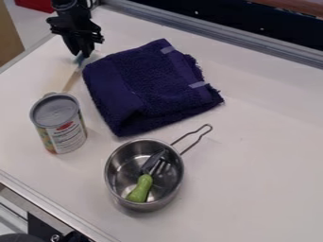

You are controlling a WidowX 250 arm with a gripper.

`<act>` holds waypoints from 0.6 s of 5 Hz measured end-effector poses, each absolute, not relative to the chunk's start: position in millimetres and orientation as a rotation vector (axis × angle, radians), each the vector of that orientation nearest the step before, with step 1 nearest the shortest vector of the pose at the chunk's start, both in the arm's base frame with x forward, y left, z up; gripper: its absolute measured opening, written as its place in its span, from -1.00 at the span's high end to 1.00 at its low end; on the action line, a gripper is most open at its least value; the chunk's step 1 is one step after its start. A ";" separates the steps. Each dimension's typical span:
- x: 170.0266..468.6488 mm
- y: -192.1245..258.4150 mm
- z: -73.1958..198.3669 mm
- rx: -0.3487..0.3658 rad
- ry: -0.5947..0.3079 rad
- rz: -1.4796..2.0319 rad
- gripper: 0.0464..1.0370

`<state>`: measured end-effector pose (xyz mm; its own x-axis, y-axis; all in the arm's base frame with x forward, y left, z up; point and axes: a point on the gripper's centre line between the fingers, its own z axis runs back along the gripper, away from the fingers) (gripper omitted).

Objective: Moved the knife to the left side of the blue cloth

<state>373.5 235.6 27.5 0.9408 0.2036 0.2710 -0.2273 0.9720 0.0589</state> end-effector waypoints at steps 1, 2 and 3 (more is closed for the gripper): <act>374.1 233.1 22.2 0.107 -0.283 0.247 -0.55; 376.7 229.8 52.5 0.157 -0.384 0.332 -0.92; 379.1 209.6 77.3 0.140 -0.415 0.344 -0.93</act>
